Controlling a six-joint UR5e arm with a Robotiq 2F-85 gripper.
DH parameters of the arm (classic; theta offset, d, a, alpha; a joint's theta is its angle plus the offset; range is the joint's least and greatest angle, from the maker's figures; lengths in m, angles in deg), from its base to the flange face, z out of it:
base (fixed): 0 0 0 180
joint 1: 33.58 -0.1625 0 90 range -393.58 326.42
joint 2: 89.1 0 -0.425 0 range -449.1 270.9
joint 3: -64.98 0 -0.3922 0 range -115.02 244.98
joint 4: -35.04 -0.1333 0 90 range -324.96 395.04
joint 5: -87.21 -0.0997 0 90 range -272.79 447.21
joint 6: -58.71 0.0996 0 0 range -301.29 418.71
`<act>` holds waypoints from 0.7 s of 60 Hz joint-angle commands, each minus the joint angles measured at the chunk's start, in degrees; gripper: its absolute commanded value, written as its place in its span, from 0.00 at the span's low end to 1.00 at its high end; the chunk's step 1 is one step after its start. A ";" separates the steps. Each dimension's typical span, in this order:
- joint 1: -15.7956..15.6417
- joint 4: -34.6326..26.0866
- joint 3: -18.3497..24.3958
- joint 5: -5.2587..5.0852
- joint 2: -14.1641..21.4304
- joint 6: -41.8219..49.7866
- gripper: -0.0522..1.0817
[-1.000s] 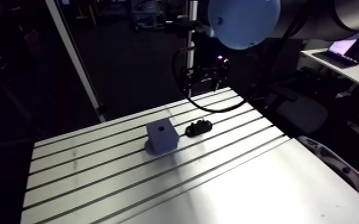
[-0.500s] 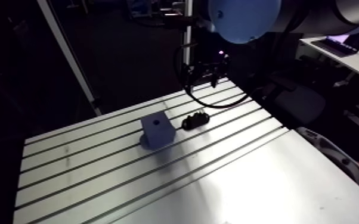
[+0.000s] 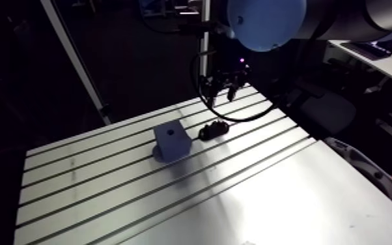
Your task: Pick up the M10 bolt and insert it into the hex recess until seated.
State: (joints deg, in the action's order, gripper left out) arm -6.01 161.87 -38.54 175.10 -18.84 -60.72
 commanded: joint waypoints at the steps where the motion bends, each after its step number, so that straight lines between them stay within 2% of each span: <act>1: 0.04 0.05 -0.22 0.04 -0.52 -0.24 0.37; 42: 0.04 1.28 -1.54 0.21 -1.74 -1.38 0.39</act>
State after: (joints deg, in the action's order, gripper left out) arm -5.98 163.00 -39.76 175.24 -20.36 -62.11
